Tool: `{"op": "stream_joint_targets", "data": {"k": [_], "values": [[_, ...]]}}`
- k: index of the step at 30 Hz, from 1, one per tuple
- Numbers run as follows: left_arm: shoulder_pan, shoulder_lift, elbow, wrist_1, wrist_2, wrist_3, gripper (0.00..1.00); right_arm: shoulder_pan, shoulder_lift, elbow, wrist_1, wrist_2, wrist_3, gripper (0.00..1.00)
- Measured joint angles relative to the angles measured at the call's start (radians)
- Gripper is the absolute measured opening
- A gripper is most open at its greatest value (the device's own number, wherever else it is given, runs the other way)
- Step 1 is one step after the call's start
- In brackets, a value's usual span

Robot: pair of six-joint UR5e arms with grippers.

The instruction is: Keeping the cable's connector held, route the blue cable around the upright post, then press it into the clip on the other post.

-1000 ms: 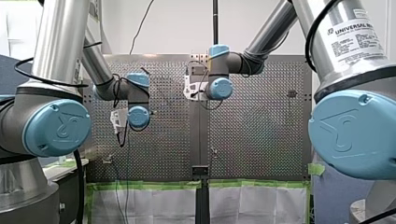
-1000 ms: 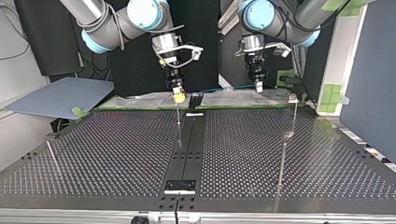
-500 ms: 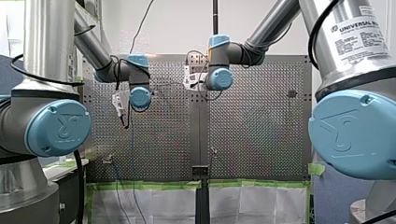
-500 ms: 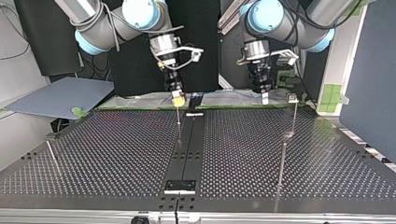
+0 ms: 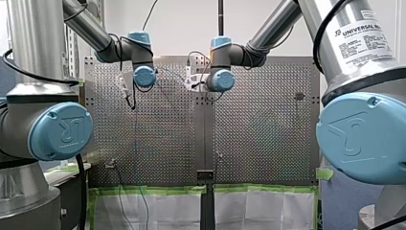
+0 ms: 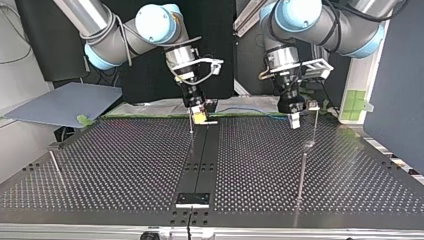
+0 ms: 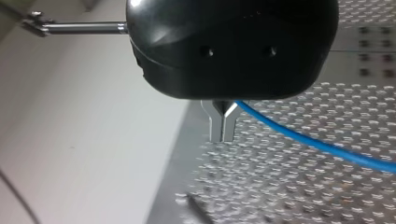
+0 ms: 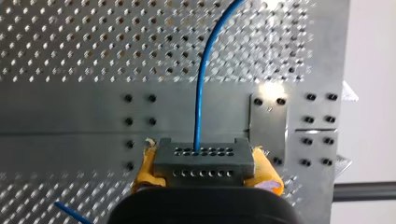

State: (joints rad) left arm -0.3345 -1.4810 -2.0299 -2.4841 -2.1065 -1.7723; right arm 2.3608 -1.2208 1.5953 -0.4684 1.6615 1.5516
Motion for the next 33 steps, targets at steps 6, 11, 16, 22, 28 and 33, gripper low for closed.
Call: {"op": "stream_joint_targets", "data": {"k": [6, 11, 16, 22, 28, 33], "values": [[0.017, 0.048, 0.048, -0.047, 0.005, -0.007, 0.00, 0.011, 0.003, -0.053, 0.028, -0.021, 0.010, 0.00], [0.036, 0.086, 0.086, -0.086, 0.011, -0.013, 0.00, 0.019, 0.010, -0.096, 0.056, -0.045, 0.024, 0.00], [0.056, 0.130, 0.130, -0.130, 0.038, -0.020, 0.00, 0.022, 0.017, -0.138, 0.090, -0.061, 0.034, 0.00], [0.081, 0.140, 0.179, -0.189, 0.075, -0.023, 0.00, 0.022, 0.030, -0.193, 0.113, -0.074, 0.052, 0.00], [0.104, 0.106, 0.212, -0.253, 0.117, -0.037, 0.00, 0.022, 0.053, -0.256, 0.132, -0.086, 0.063, 0.00], [0.134, 0.118, 0.218, -0.278, 0.160, -0.052, 0.00, 0.023, 0.070, -0.306, 0.135, -0.100, 0.074, 0.00]]}}
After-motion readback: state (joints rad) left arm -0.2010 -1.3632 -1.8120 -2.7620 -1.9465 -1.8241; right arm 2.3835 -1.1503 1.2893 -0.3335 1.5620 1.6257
